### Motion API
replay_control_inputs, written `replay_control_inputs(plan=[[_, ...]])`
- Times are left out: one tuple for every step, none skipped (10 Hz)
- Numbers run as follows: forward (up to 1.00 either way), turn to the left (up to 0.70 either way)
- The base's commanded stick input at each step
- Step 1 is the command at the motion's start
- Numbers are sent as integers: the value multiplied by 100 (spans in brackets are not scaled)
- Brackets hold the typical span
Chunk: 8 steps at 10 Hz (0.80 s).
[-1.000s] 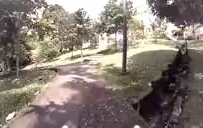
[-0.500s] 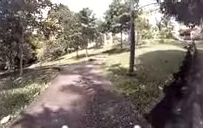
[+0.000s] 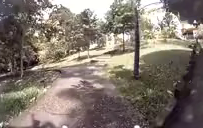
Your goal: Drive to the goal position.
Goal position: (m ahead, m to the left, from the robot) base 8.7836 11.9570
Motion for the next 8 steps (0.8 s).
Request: replay_control_inputs(plan=[[45, 0], [45, 4], [45, 23], [45, 27], [45, 27], [45, 27], [45, 27], [45, 27]])
